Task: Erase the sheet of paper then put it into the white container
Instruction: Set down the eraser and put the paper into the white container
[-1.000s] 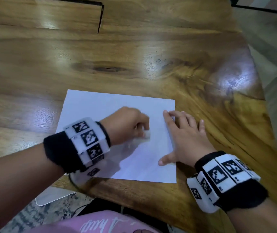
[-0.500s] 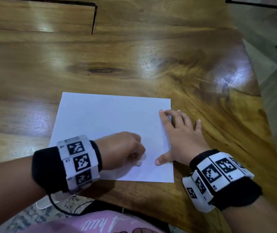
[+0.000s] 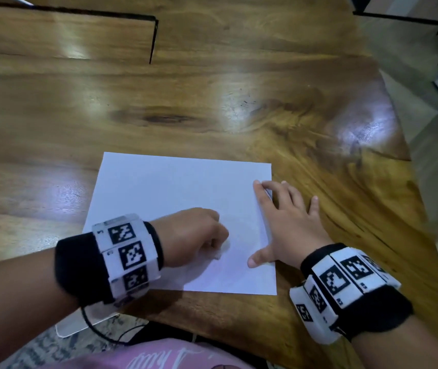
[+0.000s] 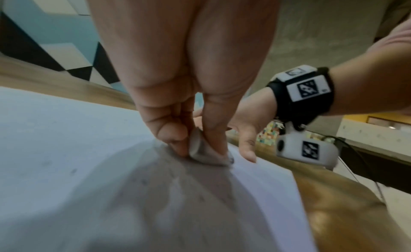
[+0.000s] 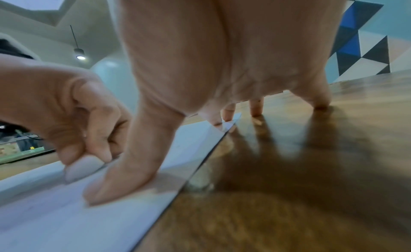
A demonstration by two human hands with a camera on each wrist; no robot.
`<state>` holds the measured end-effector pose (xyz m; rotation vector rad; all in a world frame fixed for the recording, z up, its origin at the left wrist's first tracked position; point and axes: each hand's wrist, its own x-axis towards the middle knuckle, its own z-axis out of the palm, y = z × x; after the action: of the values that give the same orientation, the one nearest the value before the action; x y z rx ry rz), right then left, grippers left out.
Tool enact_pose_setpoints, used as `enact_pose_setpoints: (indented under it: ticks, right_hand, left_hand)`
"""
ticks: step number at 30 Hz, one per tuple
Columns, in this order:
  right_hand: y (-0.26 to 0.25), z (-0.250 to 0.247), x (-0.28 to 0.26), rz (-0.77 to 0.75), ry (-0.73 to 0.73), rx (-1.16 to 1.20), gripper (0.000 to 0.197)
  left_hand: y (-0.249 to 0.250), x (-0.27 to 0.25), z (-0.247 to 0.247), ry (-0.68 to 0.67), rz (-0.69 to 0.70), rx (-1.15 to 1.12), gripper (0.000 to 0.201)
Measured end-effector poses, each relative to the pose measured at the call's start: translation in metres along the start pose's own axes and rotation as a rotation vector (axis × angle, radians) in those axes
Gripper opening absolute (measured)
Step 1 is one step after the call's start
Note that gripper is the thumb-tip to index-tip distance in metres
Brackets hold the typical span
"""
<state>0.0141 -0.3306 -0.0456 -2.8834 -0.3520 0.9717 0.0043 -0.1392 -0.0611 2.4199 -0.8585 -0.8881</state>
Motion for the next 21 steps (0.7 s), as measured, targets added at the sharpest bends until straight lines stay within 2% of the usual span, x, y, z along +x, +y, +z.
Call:
enact_pose_setpoints:
  ticks: [2, 5, 7, 11, 13, 17, 19, 21]
  right_hand:
    - [-0.001, 0.000, 0.000, 0.002, 0.003, -0.004, 0.138]
    - [-0.002, -0.001, 0.001, 0.006, 0.003, -0.006, 0.138]
    - [-0.001, -0.001, 0.000, 0.007, 0.001, -0.001, 0.139]
    - [0.000, 0.000, 0.000, 0.006, 0.006, 0.000, 0.139]
    - [-0.001, 0.000, 0.000, 0.004, 0.006, -0.004, 0.138]
    - [-0.002, -0.001, -0.002, 0.005, 0.001, -0.004, 0.136]
    - [-0.002, -0.002, -0.002, 0.001, 0.003, -0.002, 0.131]
    - [-0.002, -0.005, -0.003, -0.001, 0.006, -0.003, 0.127]
  left_hand:
    - [0.002, 0.013, -0.016, -0.035, -0.064, -0.066, 0.018]
    - [0.002, 0.041, -0.042, 0.213, -0.107, 0.071, 0.004]
    - [0.004, 0.045, -0.047, 0.282, -0.106, 0.065, 0.006]
    - [0.007, 0.016, -0.026, 0.231, -0.071, 0.056, 0.012]
    - [0.007, -0.003, -0.016, 0.136, -0.062, 0.086, 0.012]
    - [-0.001, -0.012, -0.028, -0.032, -0.151, 0.062, 0.009]
    - [-0.008, -0.008, -0.044, -0.005, -0.231, 0.005, 0.009]
    - [-0.023, -0.002, -0.061, 0.101, -0.291, -0.158, 0.009]
